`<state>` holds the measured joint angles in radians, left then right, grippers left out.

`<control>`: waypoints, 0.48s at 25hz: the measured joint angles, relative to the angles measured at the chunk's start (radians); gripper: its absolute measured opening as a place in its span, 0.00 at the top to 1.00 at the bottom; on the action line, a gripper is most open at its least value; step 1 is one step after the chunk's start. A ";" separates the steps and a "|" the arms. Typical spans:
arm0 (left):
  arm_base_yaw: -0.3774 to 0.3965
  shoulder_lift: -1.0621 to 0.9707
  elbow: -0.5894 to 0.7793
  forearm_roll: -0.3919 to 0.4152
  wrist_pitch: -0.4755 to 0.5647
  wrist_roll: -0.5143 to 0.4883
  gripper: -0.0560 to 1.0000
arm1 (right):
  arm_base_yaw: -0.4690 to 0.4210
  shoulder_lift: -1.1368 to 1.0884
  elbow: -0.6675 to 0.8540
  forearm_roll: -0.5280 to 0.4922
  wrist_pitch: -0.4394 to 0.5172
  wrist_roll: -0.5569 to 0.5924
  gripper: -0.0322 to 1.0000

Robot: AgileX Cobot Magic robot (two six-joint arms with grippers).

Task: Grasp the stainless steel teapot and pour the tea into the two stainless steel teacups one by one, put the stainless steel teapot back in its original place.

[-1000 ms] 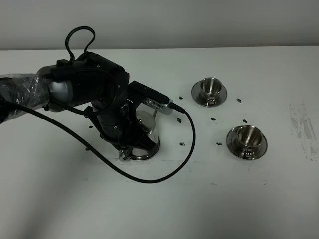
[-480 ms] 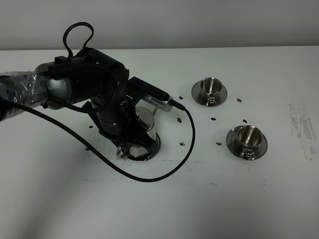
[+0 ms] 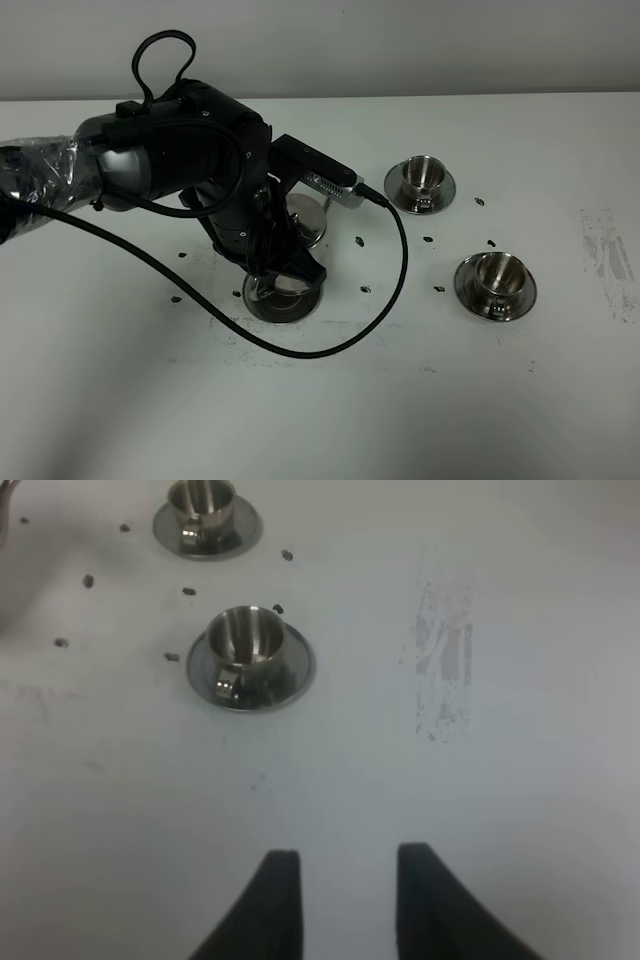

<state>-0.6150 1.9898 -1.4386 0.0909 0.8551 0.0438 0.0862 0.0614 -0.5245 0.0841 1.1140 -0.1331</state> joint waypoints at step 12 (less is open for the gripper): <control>0.018 0.000 -0.211 0.001 0.249 0.404 0.78 | 0.000 0.000 0.000 0.000 0.000 0.000 0.75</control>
<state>-0.5967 1.9898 -1.6500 0.0921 1.1042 0.4476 0.0862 0.0614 -0.5245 0.0841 1.1140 -0.1331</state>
